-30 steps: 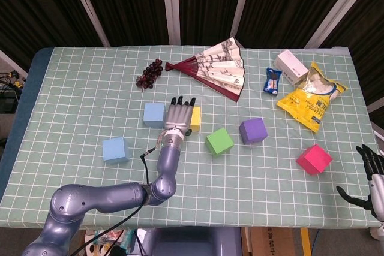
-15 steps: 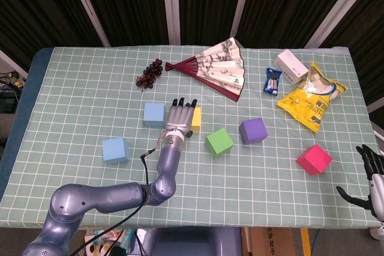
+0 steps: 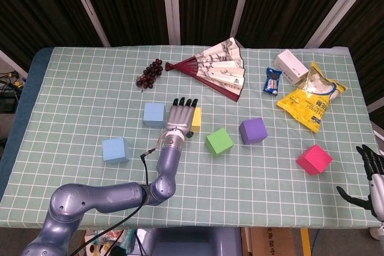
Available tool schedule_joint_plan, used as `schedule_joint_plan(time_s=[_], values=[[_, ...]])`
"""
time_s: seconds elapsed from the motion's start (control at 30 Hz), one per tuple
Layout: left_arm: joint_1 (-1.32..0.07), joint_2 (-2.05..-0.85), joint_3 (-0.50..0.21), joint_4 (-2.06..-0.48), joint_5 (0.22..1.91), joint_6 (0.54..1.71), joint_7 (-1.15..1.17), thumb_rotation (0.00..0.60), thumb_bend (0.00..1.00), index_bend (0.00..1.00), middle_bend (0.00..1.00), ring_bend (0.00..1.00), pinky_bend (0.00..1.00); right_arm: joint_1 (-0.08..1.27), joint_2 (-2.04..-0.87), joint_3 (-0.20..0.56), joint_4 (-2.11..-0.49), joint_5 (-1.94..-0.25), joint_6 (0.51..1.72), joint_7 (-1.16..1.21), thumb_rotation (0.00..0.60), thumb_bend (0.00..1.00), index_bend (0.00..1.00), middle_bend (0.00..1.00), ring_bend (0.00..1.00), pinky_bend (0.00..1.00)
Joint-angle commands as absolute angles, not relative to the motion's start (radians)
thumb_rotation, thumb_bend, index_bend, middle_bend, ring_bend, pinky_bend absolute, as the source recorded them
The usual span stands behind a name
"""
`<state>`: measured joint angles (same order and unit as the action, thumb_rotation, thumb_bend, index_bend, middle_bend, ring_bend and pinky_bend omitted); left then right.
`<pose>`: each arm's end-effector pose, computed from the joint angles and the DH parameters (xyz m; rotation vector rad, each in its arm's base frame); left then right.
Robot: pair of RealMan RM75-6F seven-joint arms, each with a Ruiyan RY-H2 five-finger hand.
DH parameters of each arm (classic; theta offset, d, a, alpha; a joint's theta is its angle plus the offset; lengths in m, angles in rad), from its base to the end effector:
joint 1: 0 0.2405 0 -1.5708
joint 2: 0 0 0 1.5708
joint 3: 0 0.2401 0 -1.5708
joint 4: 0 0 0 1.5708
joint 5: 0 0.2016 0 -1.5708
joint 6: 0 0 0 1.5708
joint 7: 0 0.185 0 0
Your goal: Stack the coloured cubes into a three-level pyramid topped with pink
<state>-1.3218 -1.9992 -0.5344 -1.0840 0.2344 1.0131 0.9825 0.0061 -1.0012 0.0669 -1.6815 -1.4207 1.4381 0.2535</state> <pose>0.0255 0.4266 -0.1079 -1.7196 -1.0731 -0.6987 -0.3189 -0.1981 0.1901 1.1913 -1.1443 0.9552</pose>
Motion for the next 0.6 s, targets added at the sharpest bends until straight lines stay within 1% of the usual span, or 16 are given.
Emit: schedule_joint_plan(time_s=[0.03,0.13,0.3,0.43,0.6], values=[[-1.316,-1.989,-0.536,-1.101,0.242,1.016,0.970,0.600,0.16,0.00,0.00,0.00,0.00,0.006,-1.001,0.067,-1.682,-1.421,1.438,0.253,0.600,0.24,0.00,0.00,0.00,0.00],[-1.307,-1.971,-0.534,-1.134,0.254,1.025,0.960,0.600,0.11,0.00,0.00,0.00,0.00,0.006,-1.002,0.066,-1.681,-1.422,1.438,0.252,0.600,0.24,0.00,0.00,0.00,0.00],[-1.282,-1.925,-0.531,-1.217,0.288,1.052,0.933,0.600,0.11,0.00,0.00,0.00,0.00,0.006,-1.003,0.066,-1.679,-1.424,1.439,0.249,0.600,0.24,0.00,0.00,0.00,0.00],[-1.240,-1.868,-0.525,-1.325,0.323,1.094,0.897,0.600,0.11,0.00,0.00,0.00,0.00,0.007,-1.004,0.066,-1.677,-1.423,1.438,0.243,0.600,0.24,0.00,0.00,0.00,0.00],[-1.151,-1.770,-0.497,-1.509,0.388,1.175,0.840,0.600,0.11,0.00,0.00,0.00,0.00,0.006,-1.005,0.067,-1.676,-1.423,1.442,0.234,0.600,0.24,0.00,0.00,0.00,0.00]])
